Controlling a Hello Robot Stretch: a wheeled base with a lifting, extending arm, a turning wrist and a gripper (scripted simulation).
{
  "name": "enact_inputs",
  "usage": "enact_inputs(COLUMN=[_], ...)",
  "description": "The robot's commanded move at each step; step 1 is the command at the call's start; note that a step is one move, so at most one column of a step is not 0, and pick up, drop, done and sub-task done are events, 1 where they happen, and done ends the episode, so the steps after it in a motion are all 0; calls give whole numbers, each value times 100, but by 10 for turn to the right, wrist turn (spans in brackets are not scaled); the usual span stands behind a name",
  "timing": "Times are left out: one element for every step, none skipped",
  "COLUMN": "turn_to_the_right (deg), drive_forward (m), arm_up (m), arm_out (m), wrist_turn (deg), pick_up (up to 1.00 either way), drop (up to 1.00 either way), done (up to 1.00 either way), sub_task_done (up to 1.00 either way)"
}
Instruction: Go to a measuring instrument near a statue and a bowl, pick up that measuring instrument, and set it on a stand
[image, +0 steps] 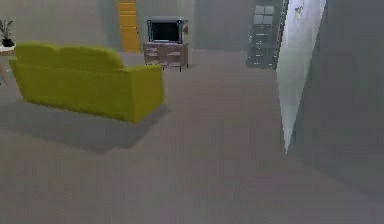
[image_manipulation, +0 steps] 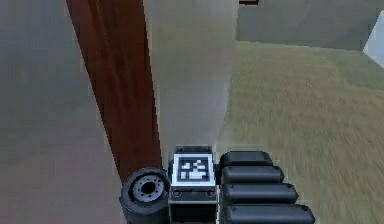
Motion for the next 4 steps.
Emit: enact_inputs(turn_to_the_right=[0,30,0,0], drive_forward=[100,0,100,100], arm_up=[0,0,0,0], arm_out=[0,0,0,0], wrist_turn=[0,0,0,0], pick_up=[0,0,0,0], drop=[0,0,0,0], done=[0,0,0,0], sub_task_done=[0,0,0,0])
